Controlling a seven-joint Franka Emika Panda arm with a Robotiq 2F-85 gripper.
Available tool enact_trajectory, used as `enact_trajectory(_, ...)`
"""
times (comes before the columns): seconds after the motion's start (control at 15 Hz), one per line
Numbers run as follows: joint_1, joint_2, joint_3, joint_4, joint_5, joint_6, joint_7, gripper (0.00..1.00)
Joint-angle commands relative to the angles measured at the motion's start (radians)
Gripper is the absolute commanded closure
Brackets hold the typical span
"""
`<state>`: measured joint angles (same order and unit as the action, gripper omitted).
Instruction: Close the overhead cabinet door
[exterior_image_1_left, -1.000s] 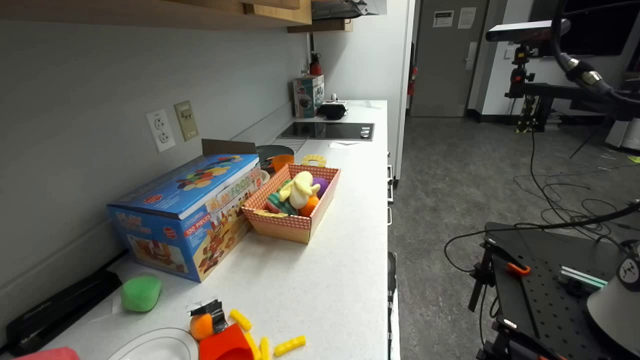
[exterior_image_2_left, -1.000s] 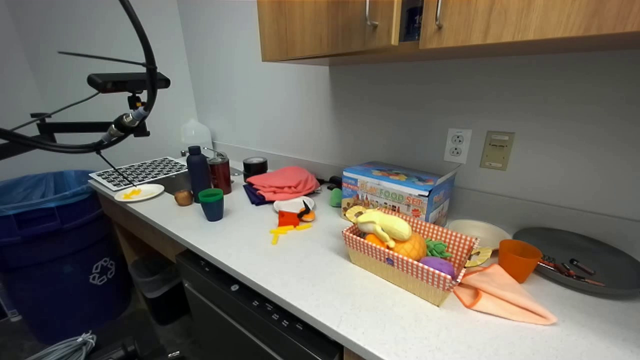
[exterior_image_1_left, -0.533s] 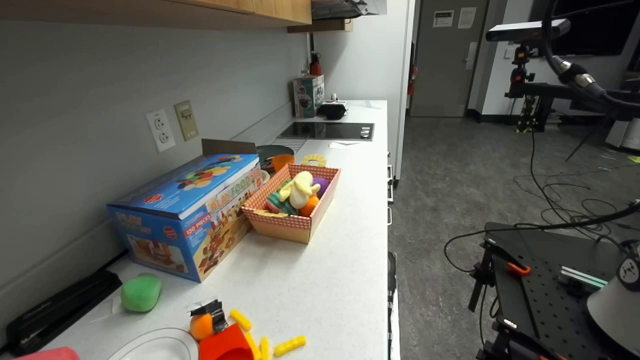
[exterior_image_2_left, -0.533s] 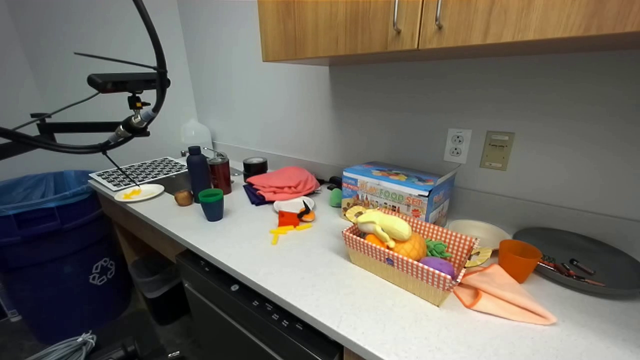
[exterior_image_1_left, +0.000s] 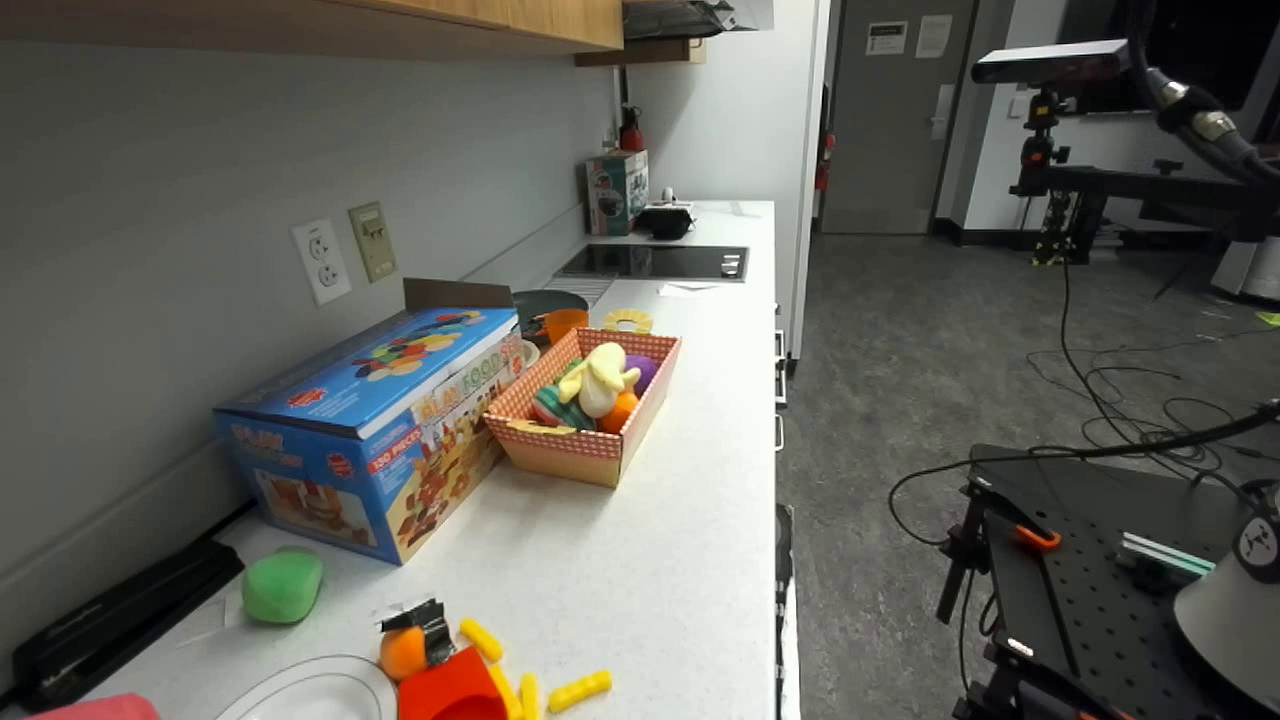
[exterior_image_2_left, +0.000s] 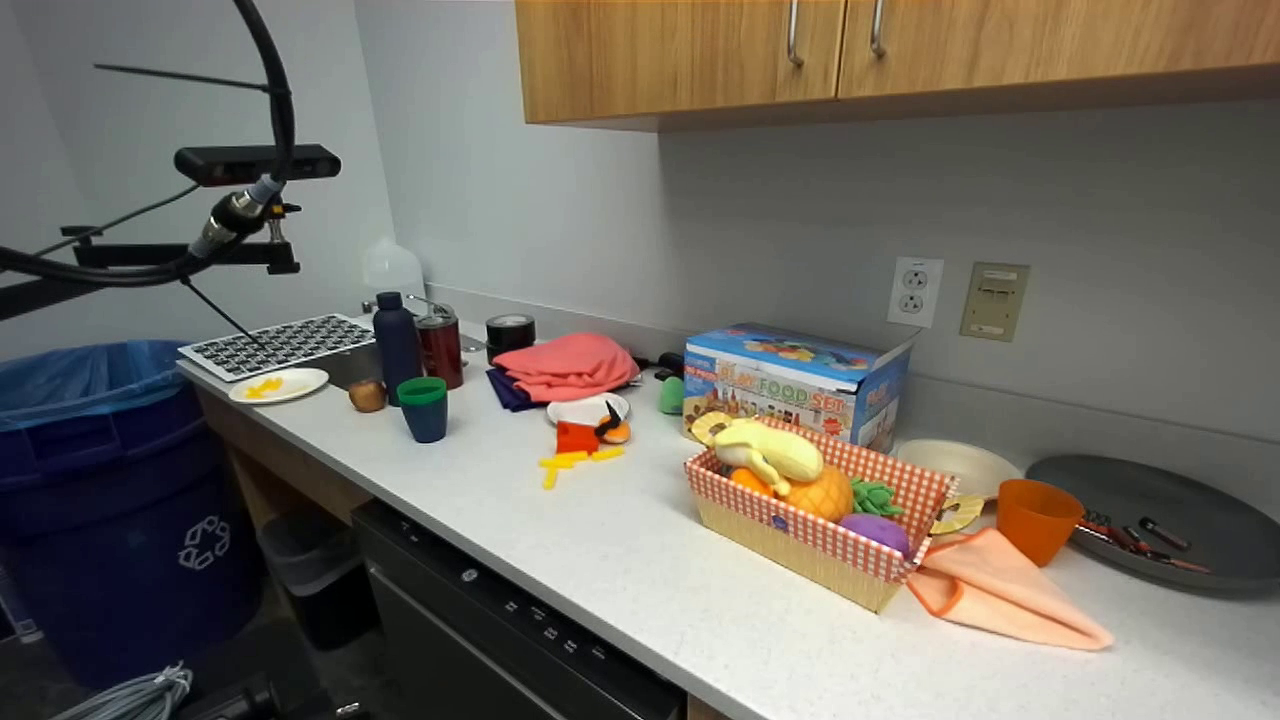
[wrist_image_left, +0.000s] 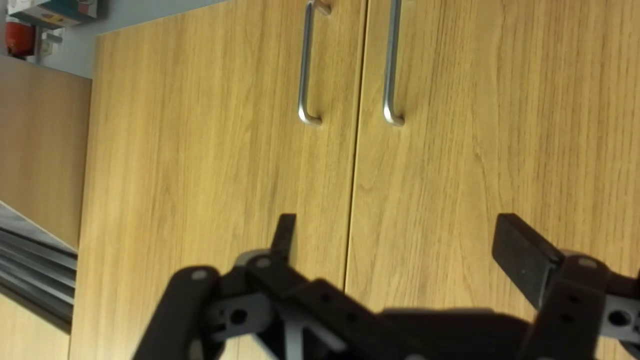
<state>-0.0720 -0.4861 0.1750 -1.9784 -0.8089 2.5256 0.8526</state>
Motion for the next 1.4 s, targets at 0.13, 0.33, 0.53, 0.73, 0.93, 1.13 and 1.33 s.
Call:
enact_trajectory(0.13,-0.011,-0.113,0.089,-0.012,0.01,-0.229,-0.005,0.0)
enact_trajectory(0.33,-0.003,-0.153,0.146,0.001,0.015,-0.392,0.011,0.0)
enact_trajectory(0.53,0.016,-0.143,0.15,0.006,-0.006,-0.432,0.014,0.0)
enact_trajectory(0.73,0.017,-0.154,0.16,0.005,-0.006,-0.463,0.015,0.0)
enact_trajectory(0.93,0.017,-0.153,0.158,0.003,-0.006,-0.463,0.015,0.0)
enact_trajectory(1.13,0.017,-0.153,0.158,0.002,-0.006,-0.463,0.015,0.0)
enact_trajectory(1.33,0.017,-0.153,0.158,0.002,-0.006,-0.463,0.015,0.0)
